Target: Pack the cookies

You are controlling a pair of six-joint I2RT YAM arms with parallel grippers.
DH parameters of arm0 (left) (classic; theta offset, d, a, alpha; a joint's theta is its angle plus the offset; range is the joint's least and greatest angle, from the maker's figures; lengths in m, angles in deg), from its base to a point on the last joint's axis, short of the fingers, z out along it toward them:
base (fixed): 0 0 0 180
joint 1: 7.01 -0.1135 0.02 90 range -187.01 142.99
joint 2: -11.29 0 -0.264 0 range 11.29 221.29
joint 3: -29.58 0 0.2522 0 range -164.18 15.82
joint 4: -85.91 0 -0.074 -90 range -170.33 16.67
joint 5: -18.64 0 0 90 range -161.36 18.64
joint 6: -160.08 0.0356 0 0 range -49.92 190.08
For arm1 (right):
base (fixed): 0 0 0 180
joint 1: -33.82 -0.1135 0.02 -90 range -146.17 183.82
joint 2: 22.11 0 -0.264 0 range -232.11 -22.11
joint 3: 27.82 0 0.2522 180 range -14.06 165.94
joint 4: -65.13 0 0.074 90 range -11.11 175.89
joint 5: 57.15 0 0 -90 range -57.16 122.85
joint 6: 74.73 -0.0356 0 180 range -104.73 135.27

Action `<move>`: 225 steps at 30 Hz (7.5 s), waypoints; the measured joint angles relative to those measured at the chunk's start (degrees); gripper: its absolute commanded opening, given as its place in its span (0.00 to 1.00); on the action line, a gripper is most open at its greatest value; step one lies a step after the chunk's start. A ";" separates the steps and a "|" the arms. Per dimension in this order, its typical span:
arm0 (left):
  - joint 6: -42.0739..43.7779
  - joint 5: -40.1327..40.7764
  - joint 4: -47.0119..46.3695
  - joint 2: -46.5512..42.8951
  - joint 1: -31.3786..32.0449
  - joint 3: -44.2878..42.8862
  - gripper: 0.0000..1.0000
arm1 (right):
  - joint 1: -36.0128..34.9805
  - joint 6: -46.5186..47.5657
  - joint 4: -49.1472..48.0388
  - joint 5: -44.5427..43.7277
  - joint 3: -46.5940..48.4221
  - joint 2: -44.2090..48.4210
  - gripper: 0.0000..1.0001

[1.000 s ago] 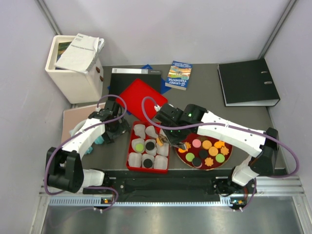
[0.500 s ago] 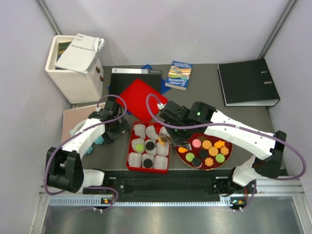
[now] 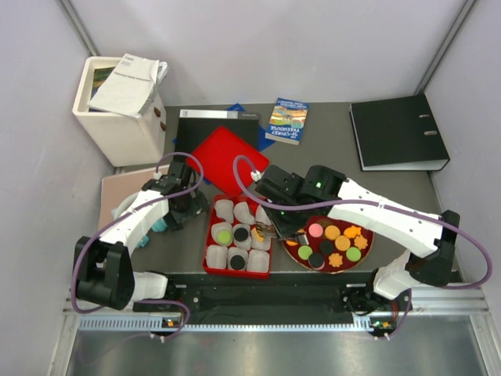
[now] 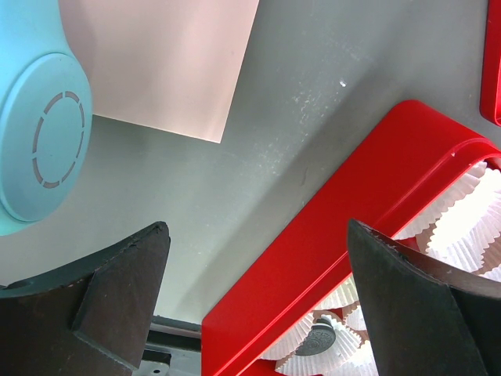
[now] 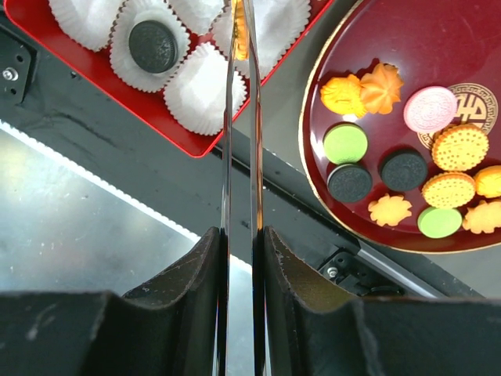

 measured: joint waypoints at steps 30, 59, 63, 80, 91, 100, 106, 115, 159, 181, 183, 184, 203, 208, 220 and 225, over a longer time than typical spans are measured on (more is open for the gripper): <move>0.02 0.02 -0.17 0.00 0.00 0.00 0.99 | -0.42 0.26 -2.89 1.79 -3.96 -1.57 0.30; 0.02 0.00 -0.17 0.00 0.00 0.00 0.99 | -0.42 0.48 0.02 -3.63 2.32 -1.92 0.17; 0.00 0.00 -0.20 0.00 0.00 0.02 0.99 | -0.42 0.87 1.03 -3.43 2.36 -2.05 0.16; 0.02 0.00 -0.24 0.00 0.00 0.50 0.99 | -0.42 3.26 1.42 1.33 -1.05 -6.78 0.16; 0.02 0.04 -0.24 0.00 0.00 0.50 0.99 | -0.44 4.68 1.07 0.07 1.01 -9.73 0.16; 0.02 0.02 -0.22 0.07 0.00 0.50 0.99 | 1.16 1.51 0.26 -8.33 5.68 -2.14 0.16; 0.02 -0.22 -0.24 0.76 0.00 0.50 0.99 | 16.09 0.24 -2.62 -10.86 0.09 8.11 0.15; 2.01 -2.91 -0.87 4.22 -0.09 -2.21 0.99 | 48.22 4.13 -15.04 -6.78 -6.27 -0.20 0.12; 3.45 -9.07 -1.31 16.00 -7.45 -16.06 0.99 | 47.76 -3.67 -39.56 -4.92 6.99 -16.85 0.96; -6.91 5.01 -9.35 37.79 -4.79 -34.34 0.65 | 32.26 -2.54 -53.86 10.38 -31.93 12.76 0.94; -7.26 5.07 -9.42 38.18 -4.74 -34.38 0.58 | 31.85 -2.86 -53.57 10.36 -31.95 14.23 0.94; -7.48 5.11 -9.42 38.45 -4.72 -34.36 0.56 | 31.67 -2.99 -53.33 10.34 -32.00 14.71 0.94; -8.07 6.58 -11.08 40.46 -4.59 -33.77 0.00 | 31.19 -3.23 -47.41 8.04 -36.94 21.62 0.94; -6.56 6.67 -10.47 39.58 -4.57 -33.77 0.00 | 31.19 -3.06 -47.39 8.09 -36.94 21.64 0.95; -1.22 3.89 -4.94 32.35 -4.50 -46.10 0.00 | 31.19 -2.12 -47.84 5.20 -34.12 21.64 0.98; 1.57 -2.67 -4.96 30.60 -4.55 -49.48 0.00 | 31.21 -0.68 -48.70 7.50 -30.08 18.21 0.99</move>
